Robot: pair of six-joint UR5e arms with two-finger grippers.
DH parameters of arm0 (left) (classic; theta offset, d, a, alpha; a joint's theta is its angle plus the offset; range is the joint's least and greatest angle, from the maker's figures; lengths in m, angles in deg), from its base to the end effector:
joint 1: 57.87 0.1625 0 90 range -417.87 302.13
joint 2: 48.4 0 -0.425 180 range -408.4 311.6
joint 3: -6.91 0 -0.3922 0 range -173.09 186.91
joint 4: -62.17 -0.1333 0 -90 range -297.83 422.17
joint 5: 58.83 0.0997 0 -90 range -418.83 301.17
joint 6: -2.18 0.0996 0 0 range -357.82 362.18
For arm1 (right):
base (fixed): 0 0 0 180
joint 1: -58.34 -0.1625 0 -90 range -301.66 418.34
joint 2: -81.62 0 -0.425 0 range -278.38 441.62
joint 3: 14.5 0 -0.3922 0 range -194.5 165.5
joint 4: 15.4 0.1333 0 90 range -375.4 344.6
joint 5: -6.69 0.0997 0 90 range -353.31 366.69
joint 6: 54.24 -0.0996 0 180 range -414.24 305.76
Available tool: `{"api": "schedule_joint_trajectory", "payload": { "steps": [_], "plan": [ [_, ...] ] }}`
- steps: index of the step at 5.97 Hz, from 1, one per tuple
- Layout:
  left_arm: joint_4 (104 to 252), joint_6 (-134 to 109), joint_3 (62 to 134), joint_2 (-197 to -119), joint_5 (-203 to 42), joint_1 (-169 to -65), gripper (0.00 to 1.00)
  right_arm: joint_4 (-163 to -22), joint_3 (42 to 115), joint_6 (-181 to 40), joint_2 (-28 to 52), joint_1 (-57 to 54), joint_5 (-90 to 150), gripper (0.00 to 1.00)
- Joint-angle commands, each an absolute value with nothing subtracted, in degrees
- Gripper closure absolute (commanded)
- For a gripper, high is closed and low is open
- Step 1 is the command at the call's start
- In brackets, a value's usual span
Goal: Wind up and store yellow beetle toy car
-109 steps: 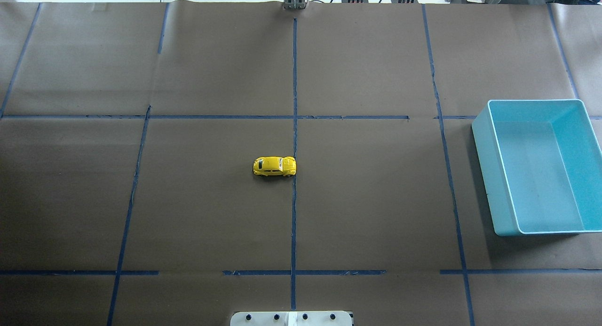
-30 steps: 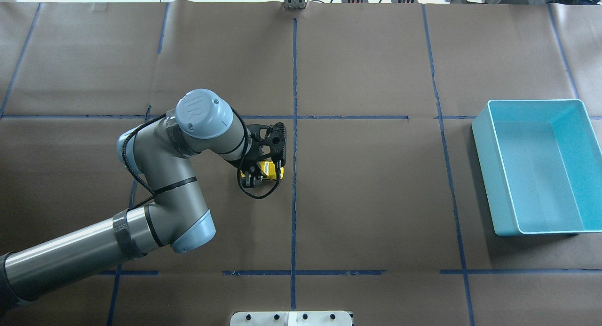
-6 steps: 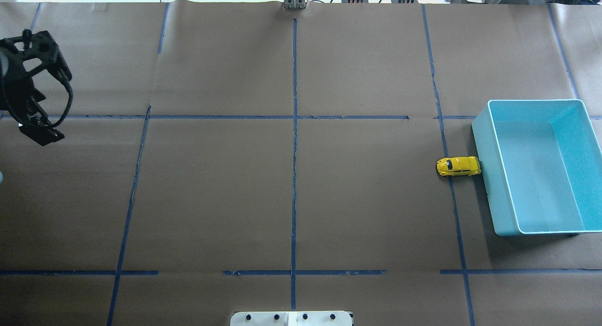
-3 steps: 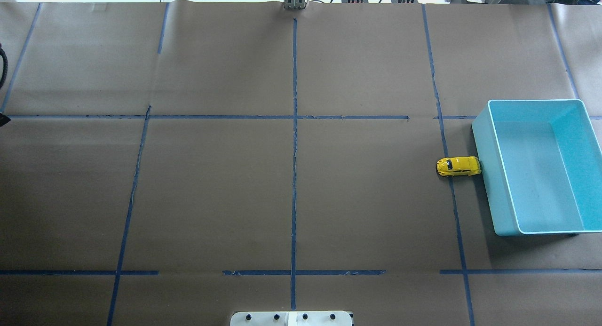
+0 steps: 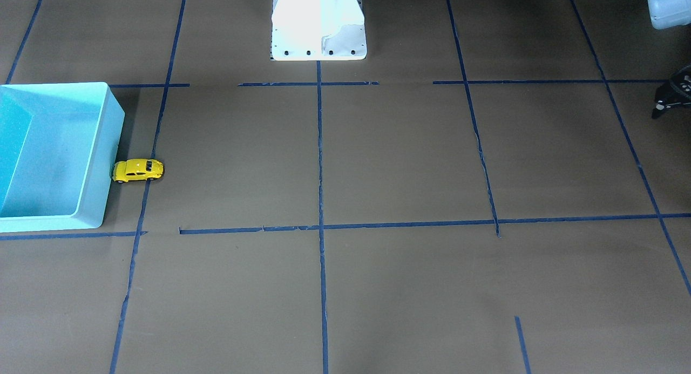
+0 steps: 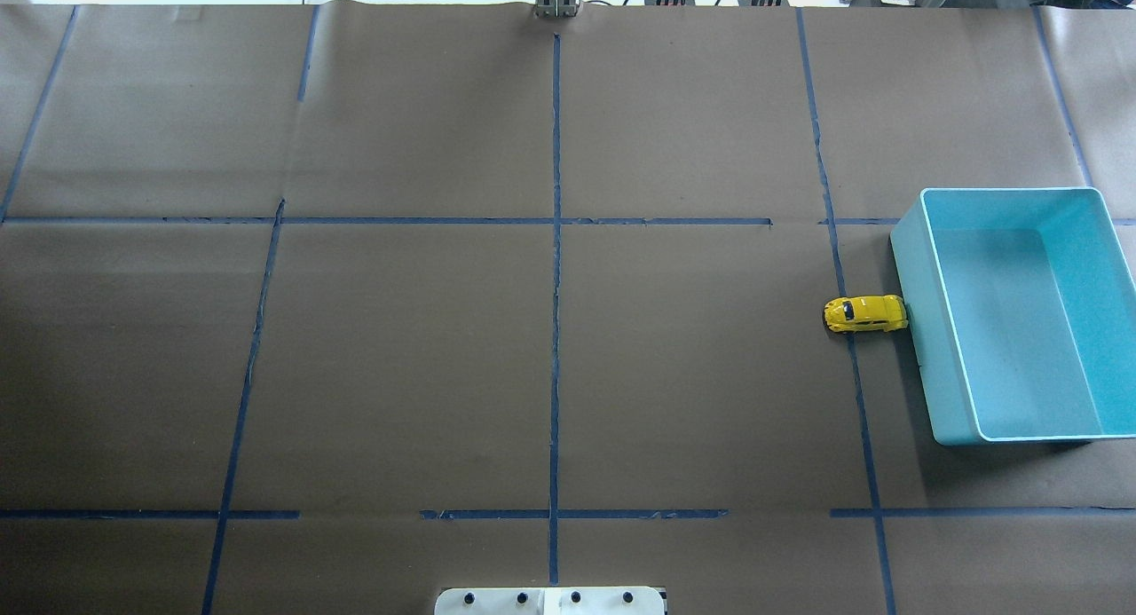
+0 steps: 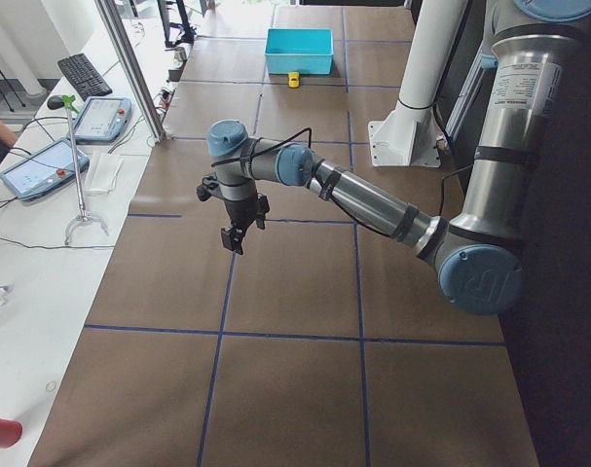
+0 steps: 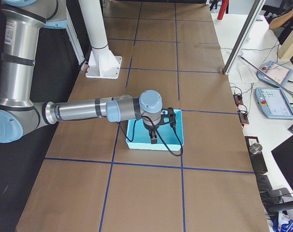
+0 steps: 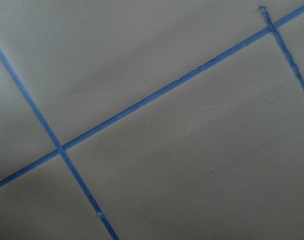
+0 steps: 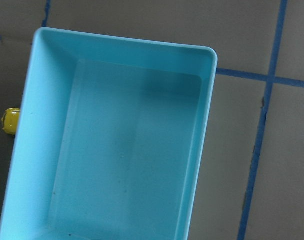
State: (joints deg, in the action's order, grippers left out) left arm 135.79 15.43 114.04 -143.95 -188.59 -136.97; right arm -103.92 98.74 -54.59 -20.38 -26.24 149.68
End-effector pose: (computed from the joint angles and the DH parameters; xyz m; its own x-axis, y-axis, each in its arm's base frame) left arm 0.0282 -0.5144 0.4994 0.6788 0.4323 -0.5936 -0.3529 0.9009 0.2525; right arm 0.0151 -0.4100 0.5383 0.5832 -0.2260 0.7803 0.0886 0.9725 0.2154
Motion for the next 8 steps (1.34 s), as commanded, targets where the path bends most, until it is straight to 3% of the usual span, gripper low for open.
{"api": "schedule_joint_trajectory", "payload": {
  "steps": [1,4,8],
  "plan": [
    [140.89,15.28,111.26,-139.64,-188.99,-140.55,0.00,-103.73,102.39,-54.59,-15.11,-21.84,154.57,0.00],
    [141.61,15.19,106.95,-138.05,-191.19,-144.86,0.00,-101.99,102.48,-54.67,-2.07,-11.39,157.26,0.00],
    [147.51,6.86,103.15,-136.29,-191.46,-146.11,0.00,-94.76,104.15,-45.93,-6.62,-2.25,151.93,0.00]
  ]
}}
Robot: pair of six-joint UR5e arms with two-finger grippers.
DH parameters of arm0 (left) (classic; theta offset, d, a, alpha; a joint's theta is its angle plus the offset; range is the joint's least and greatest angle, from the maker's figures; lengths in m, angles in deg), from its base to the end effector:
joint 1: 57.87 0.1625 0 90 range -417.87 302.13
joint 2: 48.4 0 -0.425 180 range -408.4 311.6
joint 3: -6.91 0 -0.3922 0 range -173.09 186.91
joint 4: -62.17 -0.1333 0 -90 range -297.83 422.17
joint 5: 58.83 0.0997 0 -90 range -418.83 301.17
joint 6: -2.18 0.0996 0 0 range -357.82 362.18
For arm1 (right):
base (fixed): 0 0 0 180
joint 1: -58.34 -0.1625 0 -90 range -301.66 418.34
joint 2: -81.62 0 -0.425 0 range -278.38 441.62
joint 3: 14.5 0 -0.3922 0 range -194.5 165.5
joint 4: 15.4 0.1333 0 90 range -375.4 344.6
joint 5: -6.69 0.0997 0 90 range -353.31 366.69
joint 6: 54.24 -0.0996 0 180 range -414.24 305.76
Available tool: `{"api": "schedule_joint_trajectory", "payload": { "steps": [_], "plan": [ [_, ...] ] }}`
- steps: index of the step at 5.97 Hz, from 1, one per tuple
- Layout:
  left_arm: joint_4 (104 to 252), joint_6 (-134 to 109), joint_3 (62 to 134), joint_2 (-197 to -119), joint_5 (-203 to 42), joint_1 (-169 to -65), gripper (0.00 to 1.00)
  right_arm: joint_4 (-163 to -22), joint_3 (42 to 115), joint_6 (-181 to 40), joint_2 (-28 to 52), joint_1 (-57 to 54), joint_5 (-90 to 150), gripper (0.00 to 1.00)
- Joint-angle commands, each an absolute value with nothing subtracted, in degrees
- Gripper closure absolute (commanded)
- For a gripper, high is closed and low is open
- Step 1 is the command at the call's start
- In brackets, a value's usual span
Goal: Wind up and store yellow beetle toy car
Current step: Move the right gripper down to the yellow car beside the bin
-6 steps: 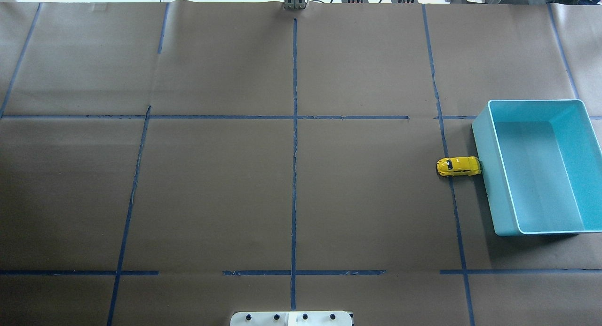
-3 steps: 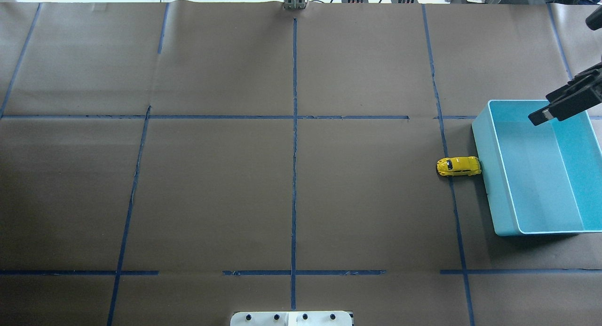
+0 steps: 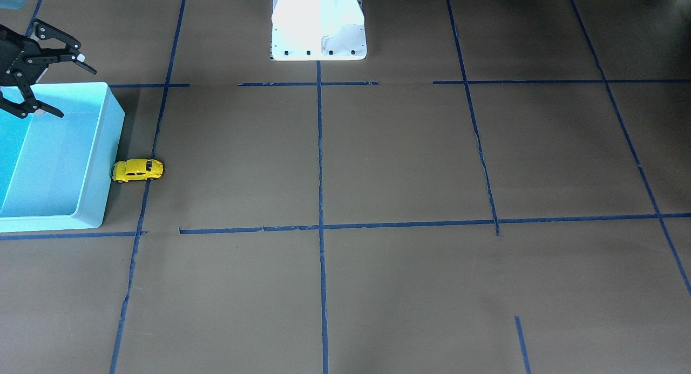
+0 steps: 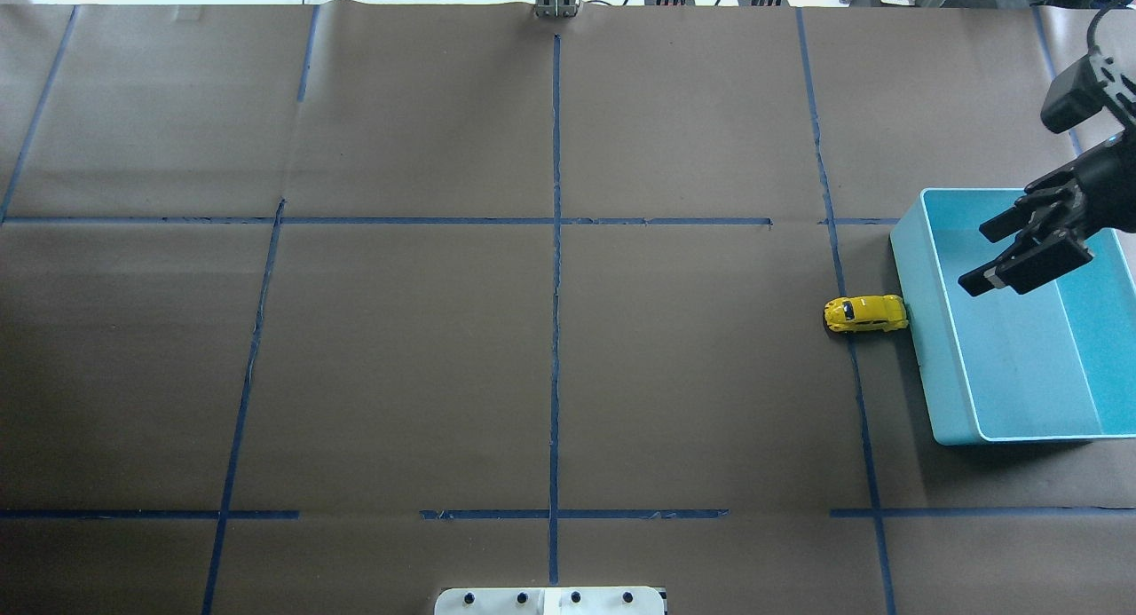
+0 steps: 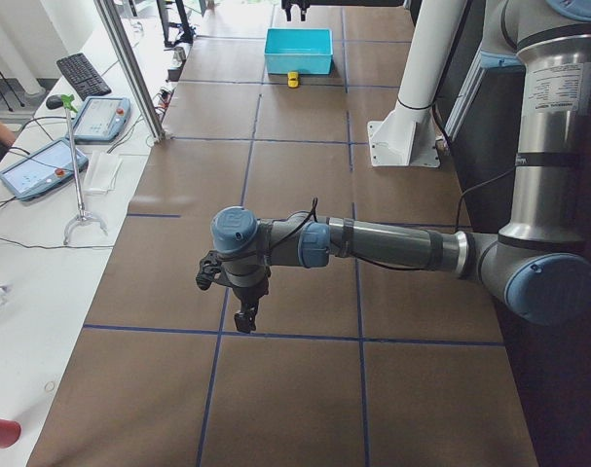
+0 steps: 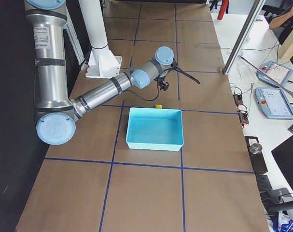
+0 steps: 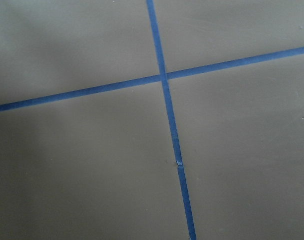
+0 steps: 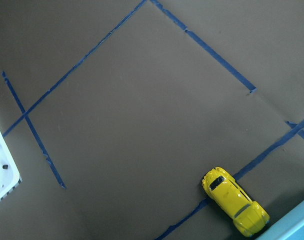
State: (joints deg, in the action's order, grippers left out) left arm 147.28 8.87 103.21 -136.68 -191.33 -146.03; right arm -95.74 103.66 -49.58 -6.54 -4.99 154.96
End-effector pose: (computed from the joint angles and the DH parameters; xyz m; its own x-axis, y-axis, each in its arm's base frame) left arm -0.0506 -0.4794 0.6300 0.7283 0.1363 -0.6716 -0.1177 0.9903 0.0733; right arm -0.1646 -0.4360 0.3679 0.1975 -0.7746 0.6008 0.3628 0.6271 0.6893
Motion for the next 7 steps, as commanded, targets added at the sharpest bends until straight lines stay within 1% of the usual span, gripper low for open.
{"api": "schedule_joint_trajectory", "payload": {
  "steps": [1,3,5,6,7],
  "plan": [
    [147.68,5.79,103.07,-135.07,-194.85,-146.11,0.00,-94.68,105.63,-39.27,-6.71,1.87,146.76,0.00],
    [147.59,4.82,102.80,-134.62,-195.41,-146.11,0.00,-96.77,106.53,-32.03,-7.23,8.56,134.80,0.00],
    [148.03,5.43,102.89,-134.53,-195.24,-146.02,0.00,-106.40,108.18,-20.88,-6.71,14.27,123.65,0.00],
    [148.03,5.34,103.32,-134.53,-194.89,-146.11,0.00,-113.93,108.20,-19.10,-4.01,17.44,119.50,0.01],
    [148.30,5.78,103.68,-134.27,-194.80,-146.28,0.00,-124.02,107.76,-15.25,2.37,20.51,112.93,0.01]
  ]
}}
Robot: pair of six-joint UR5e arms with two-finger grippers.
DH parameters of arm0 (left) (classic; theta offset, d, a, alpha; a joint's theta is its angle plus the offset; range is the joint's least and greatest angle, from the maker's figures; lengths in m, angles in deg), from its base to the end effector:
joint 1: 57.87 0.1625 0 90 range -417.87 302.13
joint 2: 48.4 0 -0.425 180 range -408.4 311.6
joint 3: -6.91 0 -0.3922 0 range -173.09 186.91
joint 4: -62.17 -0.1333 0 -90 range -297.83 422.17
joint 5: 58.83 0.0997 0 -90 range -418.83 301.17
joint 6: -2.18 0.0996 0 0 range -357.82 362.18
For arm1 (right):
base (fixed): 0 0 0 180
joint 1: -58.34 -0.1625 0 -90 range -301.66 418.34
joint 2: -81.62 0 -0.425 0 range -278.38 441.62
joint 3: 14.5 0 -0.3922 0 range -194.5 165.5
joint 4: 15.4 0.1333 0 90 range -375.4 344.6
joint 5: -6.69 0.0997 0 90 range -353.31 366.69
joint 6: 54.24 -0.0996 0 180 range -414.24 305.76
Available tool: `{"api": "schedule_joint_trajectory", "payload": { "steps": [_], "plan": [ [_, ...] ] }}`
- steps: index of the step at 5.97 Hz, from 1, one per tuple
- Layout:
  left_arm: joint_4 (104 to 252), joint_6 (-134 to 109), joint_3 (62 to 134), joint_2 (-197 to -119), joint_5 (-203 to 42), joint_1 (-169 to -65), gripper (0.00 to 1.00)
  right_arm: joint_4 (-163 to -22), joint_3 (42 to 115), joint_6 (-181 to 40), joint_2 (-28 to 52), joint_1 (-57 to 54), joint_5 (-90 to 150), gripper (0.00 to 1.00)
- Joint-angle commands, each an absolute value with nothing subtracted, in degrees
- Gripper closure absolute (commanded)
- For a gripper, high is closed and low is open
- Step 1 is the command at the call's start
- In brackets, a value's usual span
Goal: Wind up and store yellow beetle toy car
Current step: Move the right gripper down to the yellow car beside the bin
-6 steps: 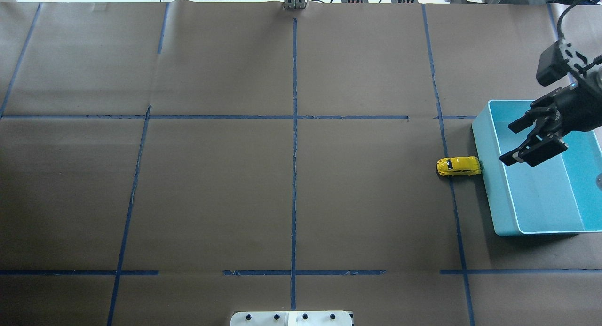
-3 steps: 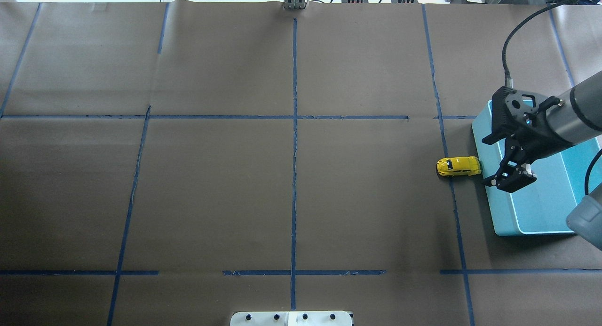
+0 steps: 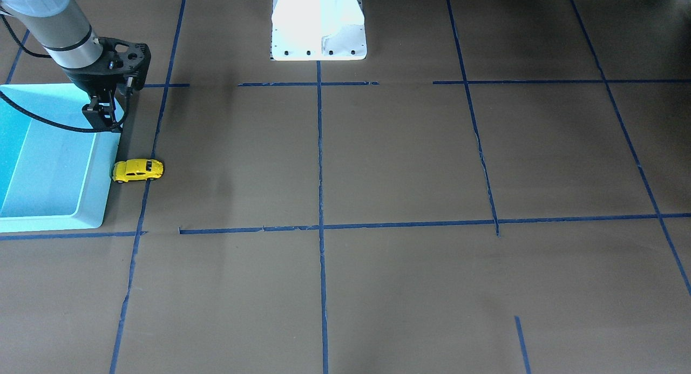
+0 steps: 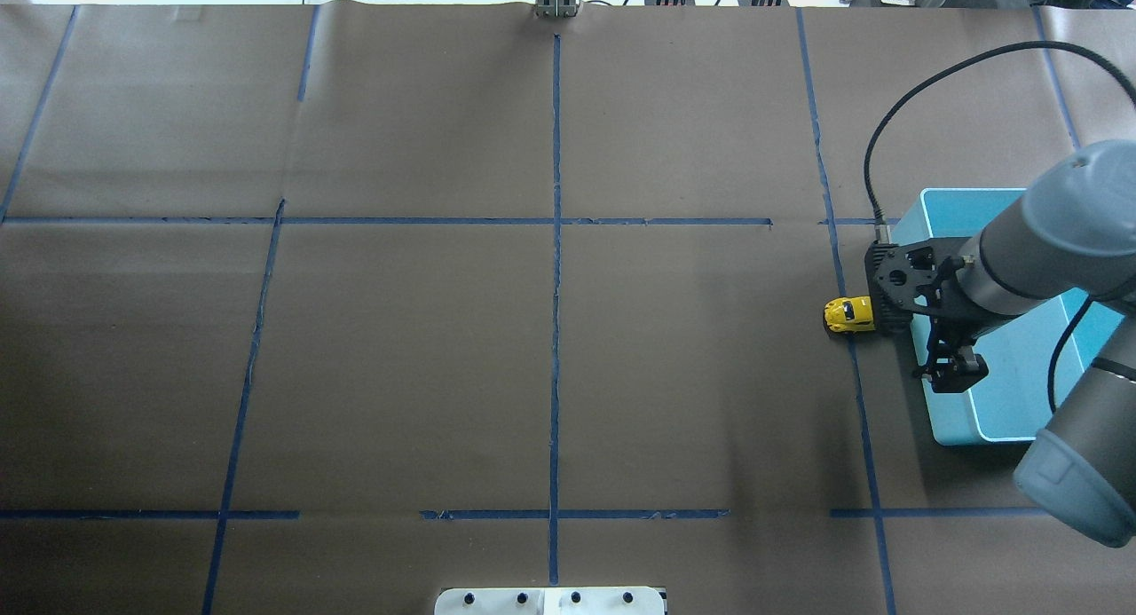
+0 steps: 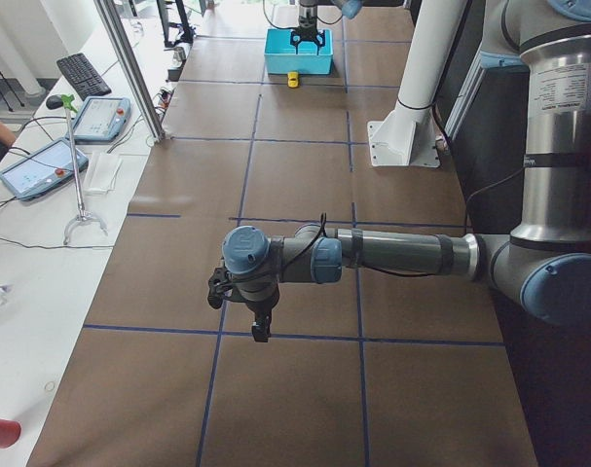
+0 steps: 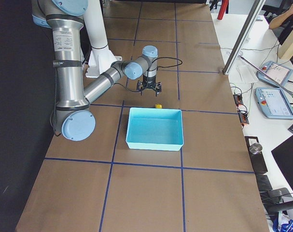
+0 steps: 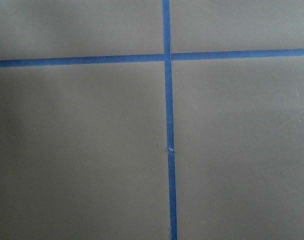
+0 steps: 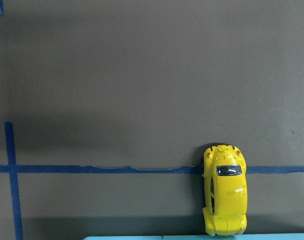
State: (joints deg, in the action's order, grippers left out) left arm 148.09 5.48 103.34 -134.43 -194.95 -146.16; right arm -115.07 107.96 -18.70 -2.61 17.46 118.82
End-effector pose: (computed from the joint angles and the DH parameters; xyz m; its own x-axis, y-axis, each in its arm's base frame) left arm -0.0478 -0.4618 0.6415 0.6906 0.0578 -0.7209 -0.0697 0.9975 0.0133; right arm -0.3021 -0.3882 0.3760 -0.0035 -1.0000 -0.0087 0.8136 -0.0079 0.5813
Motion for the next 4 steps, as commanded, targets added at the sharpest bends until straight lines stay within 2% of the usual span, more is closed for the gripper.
{"api": "schedule_joint_trajectory", "payload": {
  "steps": [1,4],
  "plan": [
    [148.21,9.35,103.24,-134.27,-194.71,-147.07,0.00,-127.34,104.89,-9.38,7.48,20.11,109.82,0.01],
    [147.95,8.25,102.80,-134.18,-194.97,-147.43,0.00,-119.14,97.15,-9.58,7.44,19.23,110.05,0.01]
  ]
}}
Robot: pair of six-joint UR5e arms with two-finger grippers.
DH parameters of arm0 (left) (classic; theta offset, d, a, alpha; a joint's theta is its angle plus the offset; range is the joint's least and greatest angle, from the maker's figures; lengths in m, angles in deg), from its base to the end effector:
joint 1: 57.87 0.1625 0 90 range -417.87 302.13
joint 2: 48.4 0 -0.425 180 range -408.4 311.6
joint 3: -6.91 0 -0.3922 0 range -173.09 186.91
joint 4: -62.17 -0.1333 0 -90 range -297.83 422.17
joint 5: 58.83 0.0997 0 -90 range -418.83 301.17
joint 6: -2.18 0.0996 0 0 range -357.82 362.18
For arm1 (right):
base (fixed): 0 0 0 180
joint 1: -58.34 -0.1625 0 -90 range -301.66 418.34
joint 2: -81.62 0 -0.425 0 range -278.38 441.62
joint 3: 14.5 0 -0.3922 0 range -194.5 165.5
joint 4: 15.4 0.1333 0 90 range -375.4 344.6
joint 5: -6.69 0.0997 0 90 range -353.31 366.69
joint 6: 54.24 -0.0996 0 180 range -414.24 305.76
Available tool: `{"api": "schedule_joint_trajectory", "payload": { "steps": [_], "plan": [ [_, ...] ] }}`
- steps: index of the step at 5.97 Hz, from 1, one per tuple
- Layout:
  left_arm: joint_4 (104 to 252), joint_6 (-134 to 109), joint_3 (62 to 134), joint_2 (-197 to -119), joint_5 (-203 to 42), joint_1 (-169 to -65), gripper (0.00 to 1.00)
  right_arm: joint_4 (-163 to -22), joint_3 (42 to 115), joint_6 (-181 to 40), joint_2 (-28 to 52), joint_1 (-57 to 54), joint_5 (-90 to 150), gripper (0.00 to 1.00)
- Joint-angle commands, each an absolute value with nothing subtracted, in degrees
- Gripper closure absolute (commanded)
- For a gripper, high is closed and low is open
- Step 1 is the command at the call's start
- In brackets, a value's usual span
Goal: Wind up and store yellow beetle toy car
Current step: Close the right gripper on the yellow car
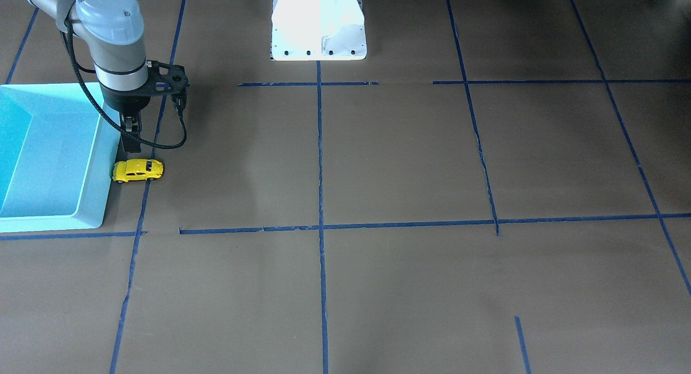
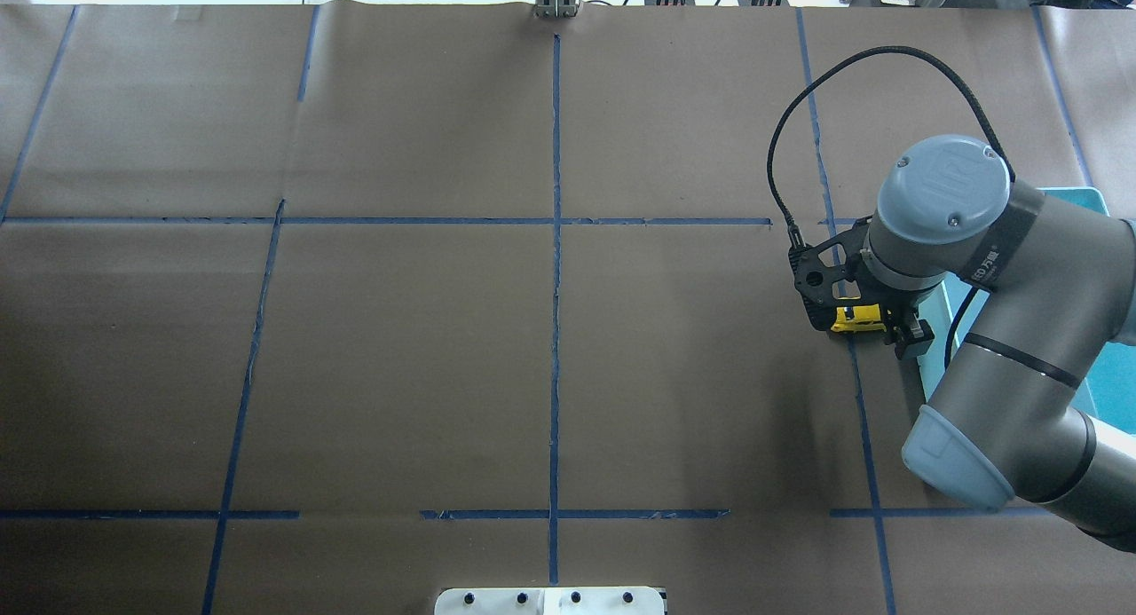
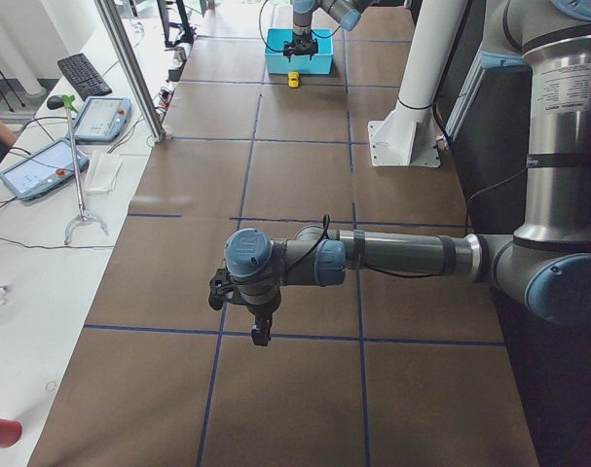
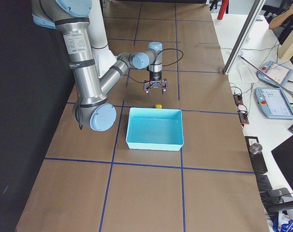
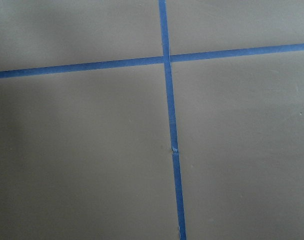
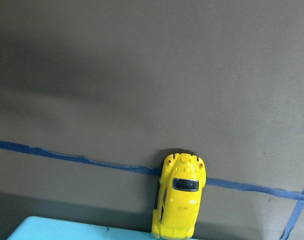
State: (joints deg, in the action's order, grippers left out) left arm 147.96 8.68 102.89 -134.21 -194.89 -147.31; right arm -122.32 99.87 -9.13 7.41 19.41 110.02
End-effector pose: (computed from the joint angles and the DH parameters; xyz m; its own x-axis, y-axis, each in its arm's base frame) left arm -0.0571 -0.4582 0.6474 0.6886 0.0896 -0.7196 -0.0883 0.9953 0.0395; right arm -0.3548 -0.4284 0.3682 -0.1248 -0.9836 -0.1300 0.8875 -0.1693 0.4286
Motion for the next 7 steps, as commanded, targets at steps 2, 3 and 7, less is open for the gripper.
{"api": "schedule_joint_trajectory", "payload": {
  "steps": [2,3,7],
  "plan": [
    [148.12,7.89,102.98,-134.27,-194.89,-147.52,0.00,-118.76,94.76,-12.13,7.53,18.62,110.75,0.01],
    [148.21,8.15,102.80,-134.35,-194.80,-147.52,0.00,-118.32,92.49,-12.14,7.88,16.70,114.24,0.01],
    [148.12,8.16,102.80,-134.35,-194.62,-147.52,0.00,-112.46,87.39,-13.72,7.53,16.33,116.47,0.00]
  ]
}}
